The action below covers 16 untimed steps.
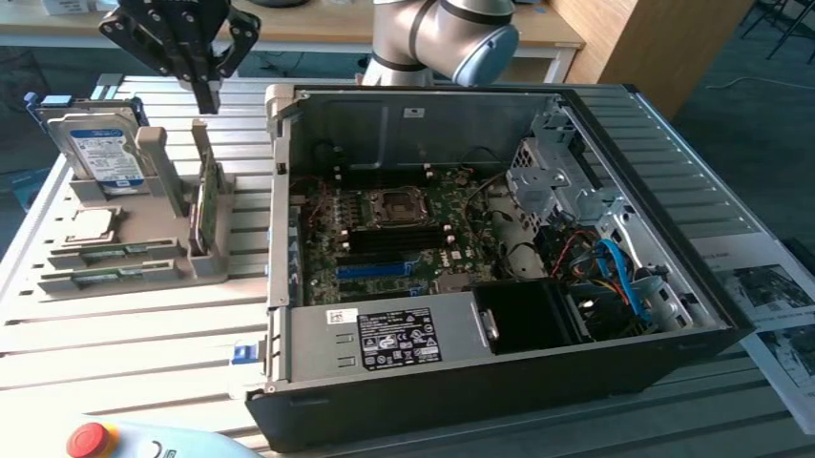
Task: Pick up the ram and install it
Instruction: 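Reach for the ram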
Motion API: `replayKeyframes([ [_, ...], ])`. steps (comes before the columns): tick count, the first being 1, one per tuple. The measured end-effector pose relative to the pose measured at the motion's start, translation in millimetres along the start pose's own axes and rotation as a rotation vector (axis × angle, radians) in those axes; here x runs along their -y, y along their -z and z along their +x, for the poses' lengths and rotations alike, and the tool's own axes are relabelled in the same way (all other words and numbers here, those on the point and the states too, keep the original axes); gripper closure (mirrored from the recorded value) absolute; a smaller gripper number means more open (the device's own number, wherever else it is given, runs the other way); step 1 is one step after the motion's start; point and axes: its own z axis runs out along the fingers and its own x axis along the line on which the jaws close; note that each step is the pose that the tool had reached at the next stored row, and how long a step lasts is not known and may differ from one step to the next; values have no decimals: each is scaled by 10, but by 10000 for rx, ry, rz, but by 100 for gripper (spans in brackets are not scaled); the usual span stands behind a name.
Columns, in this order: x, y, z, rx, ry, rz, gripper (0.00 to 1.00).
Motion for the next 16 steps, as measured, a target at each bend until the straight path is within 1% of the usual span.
replayKeyframes([
  [7,-12,4,186,0,0,0,90],
  [16,-25,8,395,-1,-1,0,90],
])
